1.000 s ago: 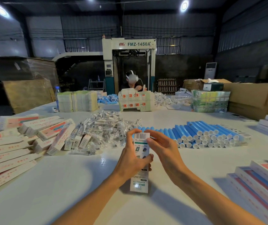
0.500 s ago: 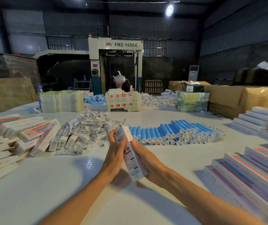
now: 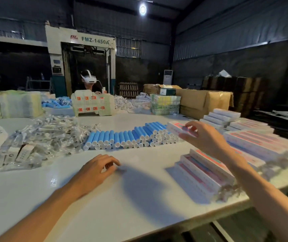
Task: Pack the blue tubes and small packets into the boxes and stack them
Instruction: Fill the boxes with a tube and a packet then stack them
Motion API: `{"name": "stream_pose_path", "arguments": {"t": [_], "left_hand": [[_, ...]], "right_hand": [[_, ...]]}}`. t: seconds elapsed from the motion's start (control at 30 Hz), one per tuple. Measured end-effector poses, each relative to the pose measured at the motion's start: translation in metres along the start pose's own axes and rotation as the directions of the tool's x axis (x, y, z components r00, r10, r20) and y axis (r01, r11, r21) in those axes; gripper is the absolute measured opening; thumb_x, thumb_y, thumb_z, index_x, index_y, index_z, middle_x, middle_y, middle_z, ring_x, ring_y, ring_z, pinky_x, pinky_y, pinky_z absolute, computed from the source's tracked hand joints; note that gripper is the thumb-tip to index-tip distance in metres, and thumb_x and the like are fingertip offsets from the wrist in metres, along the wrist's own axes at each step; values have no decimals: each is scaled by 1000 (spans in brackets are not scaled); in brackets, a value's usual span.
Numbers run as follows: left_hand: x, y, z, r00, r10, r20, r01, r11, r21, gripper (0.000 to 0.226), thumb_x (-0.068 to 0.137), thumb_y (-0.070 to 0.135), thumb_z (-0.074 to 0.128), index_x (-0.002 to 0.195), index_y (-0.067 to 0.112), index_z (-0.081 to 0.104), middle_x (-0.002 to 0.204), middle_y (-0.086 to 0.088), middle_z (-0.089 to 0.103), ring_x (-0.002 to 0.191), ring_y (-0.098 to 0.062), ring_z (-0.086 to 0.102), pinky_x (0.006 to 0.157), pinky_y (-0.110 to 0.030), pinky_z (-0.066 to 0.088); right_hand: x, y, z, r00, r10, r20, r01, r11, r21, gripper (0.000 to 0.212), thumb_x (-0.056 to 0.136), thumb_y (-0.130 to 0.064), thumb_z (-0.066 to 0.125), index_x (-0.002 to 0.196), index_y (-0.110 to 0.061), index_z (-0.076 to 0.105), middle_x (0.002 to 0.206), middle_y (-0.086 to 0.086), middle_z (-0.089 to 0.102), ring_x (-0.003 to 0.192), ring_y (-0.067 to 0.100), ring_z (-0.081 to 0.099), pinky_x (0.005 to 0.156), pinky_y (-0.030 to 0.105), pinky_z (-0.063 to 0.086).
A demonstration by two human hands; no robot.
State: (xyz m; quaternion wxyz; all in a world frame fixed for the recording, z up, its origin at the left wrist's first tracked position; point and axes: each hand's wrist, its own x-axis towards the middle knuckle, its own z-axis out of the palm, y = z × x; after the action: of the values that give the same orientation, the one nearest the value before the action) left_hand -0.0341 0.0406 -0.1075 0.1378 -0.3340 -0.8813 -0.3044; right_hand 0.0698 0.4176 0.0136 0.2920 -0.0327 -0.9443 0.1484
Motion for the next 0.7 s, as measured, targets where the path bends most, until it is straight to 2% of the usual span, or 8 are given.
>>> {"name": "stream_pose_path", "arguments": {"t": [0.07, 0.17, 0.27, 0.33, 0.57, 0.63, 0.7], "left_hand": [[0, -2, 0, 1000, 10, 15, -10, 1000, -8, 19, 104, 30, 67, 107, 49, 71, 103, 20, 67, 104, -4, 60, 91, -31, 51], [1, -4, 1, 999, 19, 37, -19, 1000, -12, 19, 105, 32, 66, 108, 50, 70, 104, 18, 68, 104, -4, 60, 90, -31, 52], [2, -2, 2, 998, 24, 51, -23, 1000, -19, 19, 105, 32, 65, 108, 50, 70, 103, 17, 67, 104, -5, 60, 89, -28, 52], [2, -2, 2, 997, 28, 72, -27, 1000, -15, 19, 105, 32, 64, 107, 51, 70, 102, 17, 67, 104, -4, 60, 87, -25, 53], [1, -5, 0, 994, 27, 106, -27, 1000, -6, 18, 105, 34, 65, 107, 51, 70, 105, 17, 67, 103, -4, 61, 87, -22, 52], [1, -3, 0, 993, 24, 117, -24, 1000, -8, 16, 105, 33, 65, 107, 48, 71, 105, 15, 68, 99, -7, 63, 87, -25, 53], [2, -1, 1, 993, 18, 120, -16, 1000, -15, 15, 105, 32, 65, 106, 46, 72, 104, 13, 68, 95, -9, 64, 86, -27, 53]], "right_hand": [[-6, 35, -20, 997, 39, -66, -46, 994, -101, 42, 91, -56, 70, 118, -24, 66, 104, -4, 69, 87, 14, 64, 69, 37, 60], [-17, 83, -36, 988, 89, -122, -126, 932, -340, 43, 90, -58, 70, 117, -24, 64, 110, 4, 69, 93, 18, 57, 70, 34, 50], [-29, 106, -41, 980, 152, -129, -196, 845, -498, 50, 90, -63, 65, 125, -26, 64, 125, 5, 64, 112, 26, 53, 83, 42, 45], [-35, 108, -44, 977, 179, -116, -213, 797, -565, 49, 93, -65, 58, 128, -30, 63, 130, 3, 62, 118, 27, 52, 93, 45, 44], [-37, 92, -58, 978, 207, -32, -186, 789, -585, 46, 97, -59, 57, 130, -28, 61, 134, 1, 62, 118, 25, 55, 95, 44, 46], [-35, 82, -57, 984, 161, -79, -176, 780, -601, 48, 95, -57, 61, 130, -25, 63, 134, 4, 64, 119, 26, 59, 93, 44, 49], [-27, 65, -50, 986, 85, -144, -150, 829, -539, 45, 94, -54, 66, 124, -20, 68, 127, 6, 69, 111, 27, 65, 89, 45, 56]]}}
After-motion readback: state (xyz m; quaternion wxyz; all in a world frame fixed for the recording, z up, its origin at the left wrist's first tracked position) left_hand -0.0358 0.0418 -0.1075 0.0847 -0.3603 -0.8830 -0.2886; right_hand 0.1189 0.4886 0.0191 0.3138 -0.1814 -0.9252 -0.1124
